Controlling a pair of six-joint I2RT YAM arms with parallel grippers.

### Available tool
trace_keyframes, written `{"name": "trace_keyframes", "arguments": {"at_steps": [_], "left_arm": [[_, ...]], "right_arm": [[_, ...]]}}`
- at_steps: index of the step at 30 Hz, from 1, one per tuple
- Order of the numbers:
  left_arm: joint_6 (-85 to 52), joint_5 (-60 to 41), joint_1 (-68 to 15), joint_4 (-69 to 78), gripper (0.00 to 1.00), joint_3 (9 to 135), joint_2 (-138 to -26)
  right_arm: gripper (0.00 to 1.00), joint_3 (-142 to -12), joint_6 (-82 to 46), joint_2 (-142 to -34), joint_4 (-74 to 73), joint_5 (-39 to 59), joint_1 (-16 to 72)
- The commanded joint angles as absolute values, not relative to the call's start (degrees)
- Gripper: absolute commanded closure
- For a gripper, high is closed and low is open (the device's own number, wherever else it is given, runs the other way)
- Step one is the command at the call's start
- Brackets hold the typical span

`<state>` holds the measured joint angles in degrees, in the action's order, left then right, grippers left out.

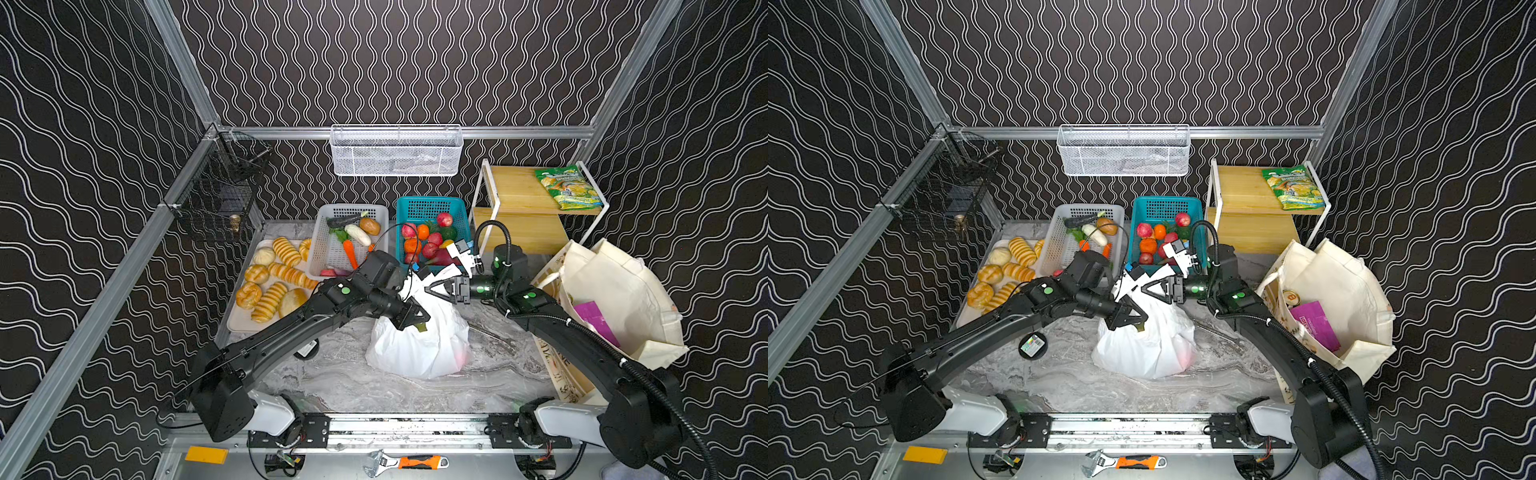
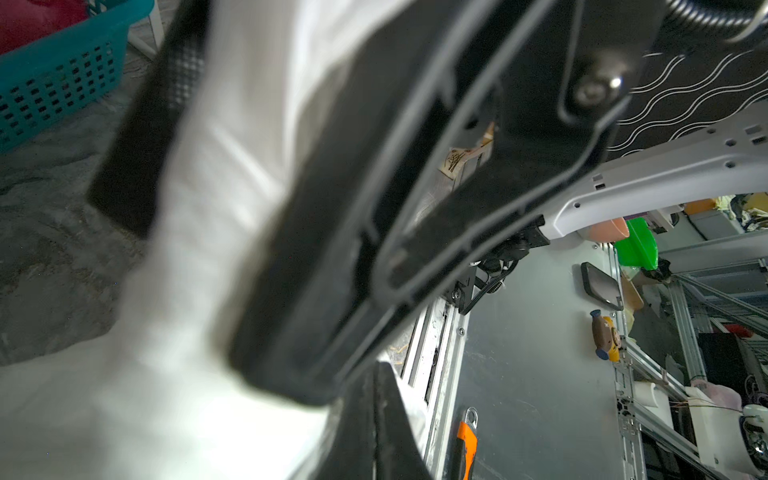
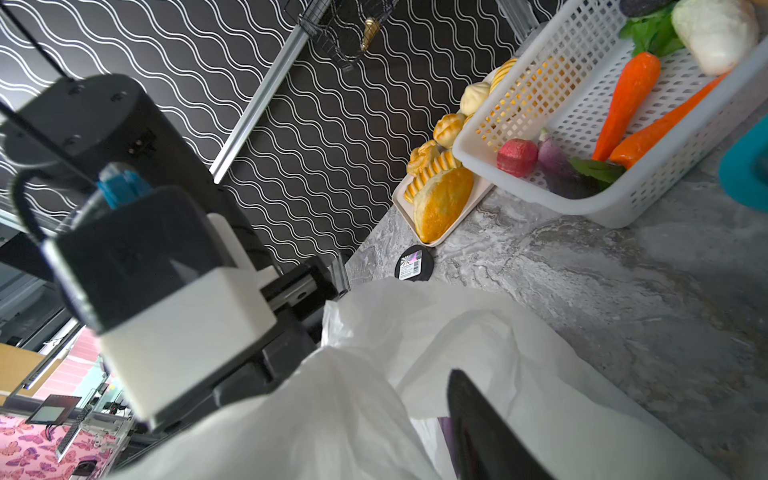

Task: Place the mixed food into the grocery bags and tie them

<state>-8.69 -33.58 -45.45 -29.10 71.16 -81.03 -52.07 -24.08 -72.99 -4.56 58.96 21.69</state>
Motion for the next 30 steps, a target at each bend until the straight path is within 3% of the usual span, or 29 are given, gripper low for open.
{"name": "trace_keyframes", "arguments": {"at_steps": [1,6,8,11,13,21,24,26,30], "left_arm": [[-6.6,-32.9,-45.5,-30.8,1.0,71.8,-81.1],[-5.6,-33.0,-45.5,-31.7,1.0,72.2,-81.0],[-5.2,-33.0,-45.5,-31.9,0.92,72.7,-80.6],[-4.8,-33.6,-45.5,-31.8,0.69,73.5,-79.1],[-4.1,-34.3,-45.5,-31.7,0.59,74.0,-77.4],[-1.1,-30.2,-45.5,-32.2,0.39,75.7,-72.0],[0.3,-21.8,-45.4,-35.7,0.19,78.5,-72.2],[2.1,-17.2,-44.5,-41.7,0.12,83.1,-75.4],[10.4,-22.4,-42.2,-51.6,0.01,91.1,-82.4]], "right_arm": [[0.61,-52.5,-23.2,-73.0,-5.5,58.7,21.8],[0.84,-52.1,-23.8,-72.4,-7.5,58.0,21.8],[0.89,-52.0,-23.5,-72.1,-8.0,57.8,21.8],[0.9,-51.4,-22.9,-71.3,-8.7,57.0,21.8],[0.9,-50.9,-22.8,-70.7,-9.4,56.0,21.8],[0.91,-50.6,-22.5,-69.8,-9.9,55.5,21.8],[0.92,-50.4,-22.5,-69.4,-9.8,55.4,21.8],[0.91,-50.3,-22.2,-69.2,-9.5,55.5,21.8],[0.91,-50.4,-21.8,-68.8,-9.0,55.3,21.8]]}}
